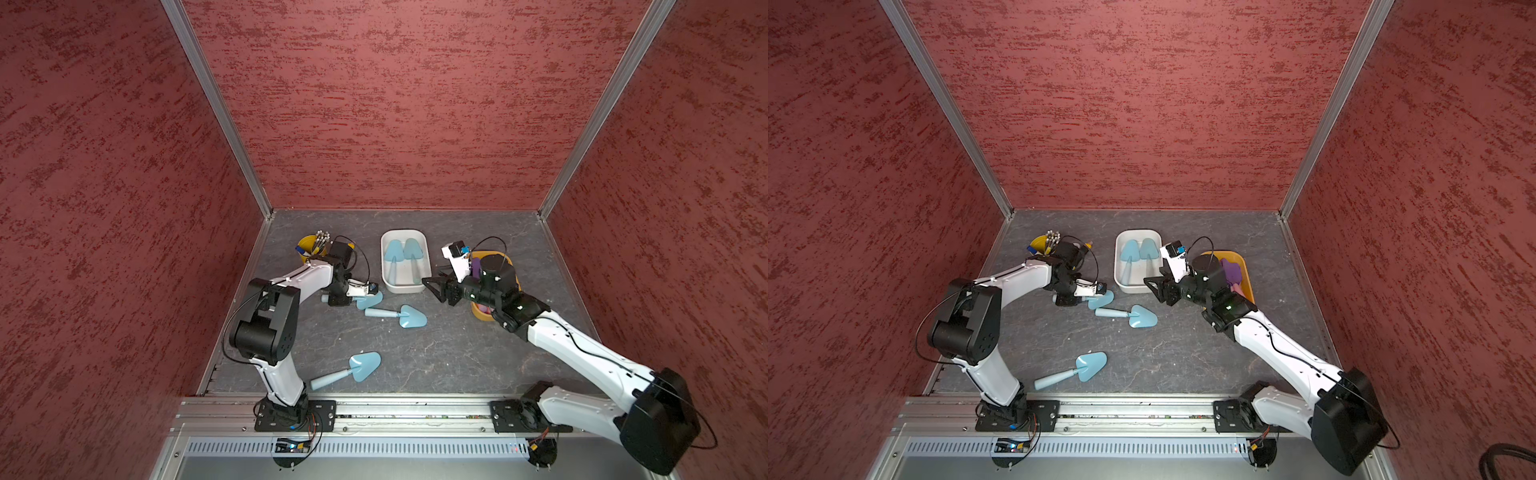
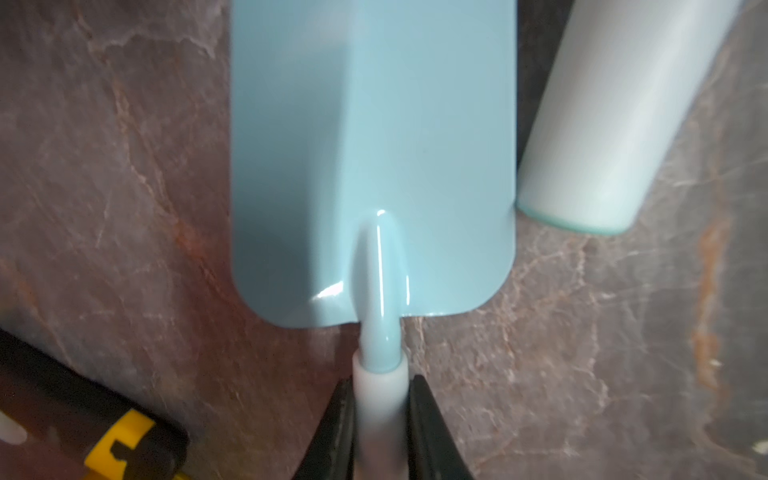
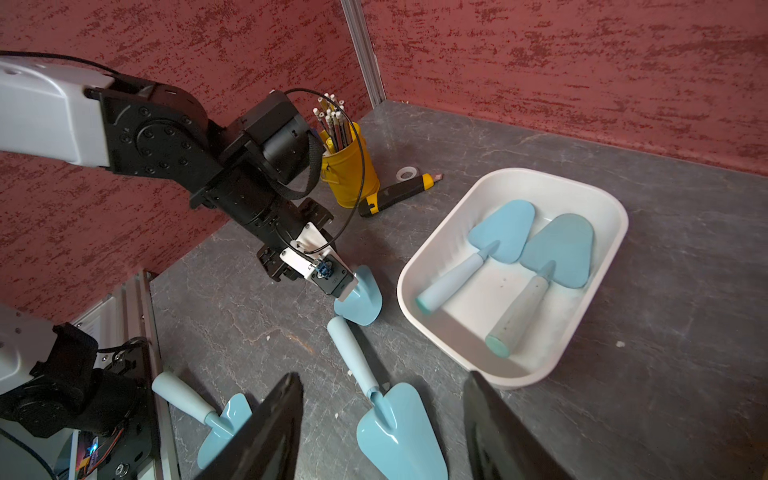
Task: Sort the small shovels by color and place them into the storage box
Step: Pick up the shovel from the center of the board, then place the shovel in the storage box.
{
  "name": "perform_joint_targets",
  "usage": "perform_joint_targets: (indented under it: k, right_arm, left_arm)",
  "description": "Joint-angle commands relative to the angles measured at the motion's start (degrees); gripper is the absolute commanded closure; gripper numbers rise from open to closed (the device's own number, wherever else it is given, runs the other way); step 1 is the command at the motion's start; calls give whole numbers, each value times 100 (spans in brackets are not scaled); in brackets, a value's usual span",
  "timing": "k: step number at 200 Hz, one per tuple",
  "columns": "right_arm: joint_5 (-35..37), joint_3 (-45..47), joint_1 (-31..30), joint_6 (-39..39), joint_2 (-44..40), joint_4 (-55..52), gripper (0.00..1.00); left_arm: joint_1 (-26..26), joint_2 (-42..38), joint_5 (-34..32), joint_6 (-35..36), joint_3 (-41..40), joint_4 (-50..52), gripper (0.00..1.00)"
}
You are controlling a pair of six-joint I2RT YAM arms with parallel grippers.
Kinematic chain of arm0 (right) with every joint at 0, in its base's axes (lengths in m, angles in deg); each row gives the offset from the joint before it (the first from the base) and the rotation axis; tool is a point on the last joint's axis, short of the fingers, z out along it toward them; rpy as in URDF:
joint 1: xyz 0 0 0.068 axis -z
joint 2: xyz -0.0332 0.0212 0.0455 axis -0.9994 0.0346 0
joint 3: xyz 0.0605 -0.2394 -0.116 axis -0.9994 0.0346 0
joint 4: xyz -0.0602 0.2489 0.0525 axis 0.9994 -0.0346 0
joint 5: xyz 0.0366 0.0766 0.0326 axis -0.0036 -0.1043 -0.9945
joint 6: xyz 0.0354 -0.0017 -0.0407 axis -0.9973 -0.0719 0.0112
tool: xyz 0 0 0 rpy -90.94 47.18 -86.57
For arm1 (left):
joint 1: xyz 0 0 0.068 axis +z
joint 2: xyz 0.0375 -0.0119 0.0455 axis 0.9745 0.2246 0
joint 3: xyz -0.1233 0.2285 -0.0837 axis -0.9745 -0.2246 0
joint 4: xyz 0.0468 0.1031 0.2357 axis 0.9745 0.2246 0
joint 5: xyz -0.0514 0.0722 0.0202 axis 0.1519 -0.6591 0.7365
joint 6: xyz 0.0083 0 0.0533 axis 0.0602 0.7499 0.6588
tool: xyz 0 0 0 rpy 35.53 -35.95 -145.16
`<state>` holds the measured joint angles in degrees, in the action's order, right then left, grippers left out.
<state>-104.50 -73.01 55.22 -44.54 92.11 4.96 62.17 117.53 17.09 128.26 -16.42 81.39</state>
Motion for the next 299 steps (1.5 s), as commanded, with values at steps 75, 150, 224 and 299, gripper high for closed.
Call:
perform_joint_targets:
  k: [75, 150, 224, 299]
  right_arm:
    - [-139, -171, 201, -657, 421, 845, 34]
    - [64, -208, 315, -934, 399, 652, 35]
    - [427, 39, 368, -928, -16, 436, 35]
    - [518, 98, 362, -843, -284, 155, 35]
  left_arm:
    - [-192, -1023, 939, -4234, 766, 1587, 100]
    - [-1392, -530, 338, -7430, 2152, 1621, 100]
    - [-1817, 1416, 152, -9539, 4414, 2130, 100]
    - [-1813, 2969, 276, -10611, 5856, 1882, 100]
